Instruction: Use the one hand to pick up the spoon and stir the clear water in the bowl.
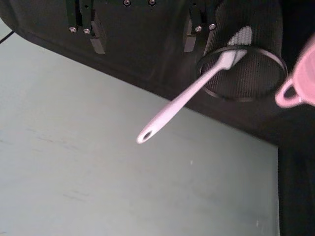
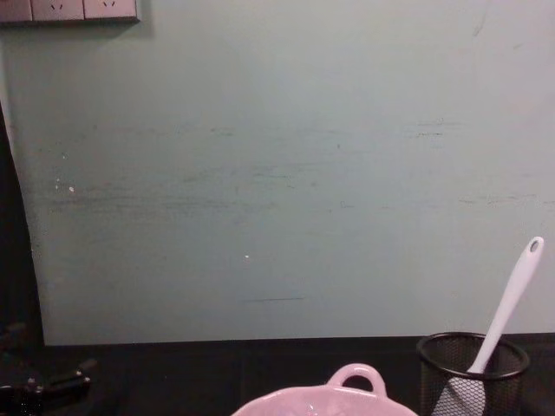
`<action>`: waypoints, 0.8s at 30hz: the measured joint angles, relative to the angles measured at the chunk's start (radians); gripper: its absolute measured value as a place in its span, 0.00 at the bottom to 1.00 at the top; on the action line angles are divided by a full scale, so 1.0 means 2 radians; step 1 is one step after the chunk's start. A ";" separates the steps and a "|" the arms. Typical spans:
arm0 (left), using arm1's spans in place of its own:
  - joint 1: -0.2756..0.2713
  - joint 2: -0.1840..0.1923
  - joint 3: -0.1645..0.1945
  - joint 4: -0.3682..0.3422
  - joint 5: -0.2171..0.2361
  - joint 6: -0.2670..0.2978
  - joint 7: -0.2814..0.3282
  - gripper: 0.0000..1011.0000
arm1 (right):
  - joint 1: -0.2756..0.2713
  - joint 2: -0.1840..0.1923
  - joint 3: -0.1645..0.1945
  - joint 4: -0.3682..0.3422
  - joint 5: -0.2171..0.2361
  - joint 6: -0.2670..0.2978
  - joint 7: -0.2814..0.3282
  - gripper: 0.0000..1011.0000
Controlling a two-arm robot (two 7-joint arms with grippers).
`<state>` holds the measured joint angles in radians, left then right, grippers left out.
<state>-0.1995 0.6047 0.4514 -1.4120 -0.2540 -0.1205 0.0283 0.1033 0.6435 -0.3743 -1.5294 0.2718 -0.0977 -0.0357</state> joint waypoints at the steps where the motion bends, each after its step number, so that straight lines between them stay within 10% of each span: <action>1: 0.000 0.000 0.000 0.000 0.000 0.000 0.000 1.00 | -0.007 0.001 0.009 -0.009 0.013 -0.002 0.004 0.99; 12: 0.000 0.000 0.000 0.000 0.000 0.000 0.000 1.00 | -0.005 -0.038 0.062 -0.001 0.175 -0.014 0.113 0.99; 24: 0.000 0.000 0.000 0.000 0.000 0.000 0.000 1.00 | 0.074 -0.103 0.092 0.100 0.330 0.054 0.240 0.99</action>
<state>-0.1995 0.6047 0.4513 -1.4120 -0.2539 -0.1205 0.0283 0.2518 0.4369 -0.1908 -1.3286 0.9319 0.0105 0.4446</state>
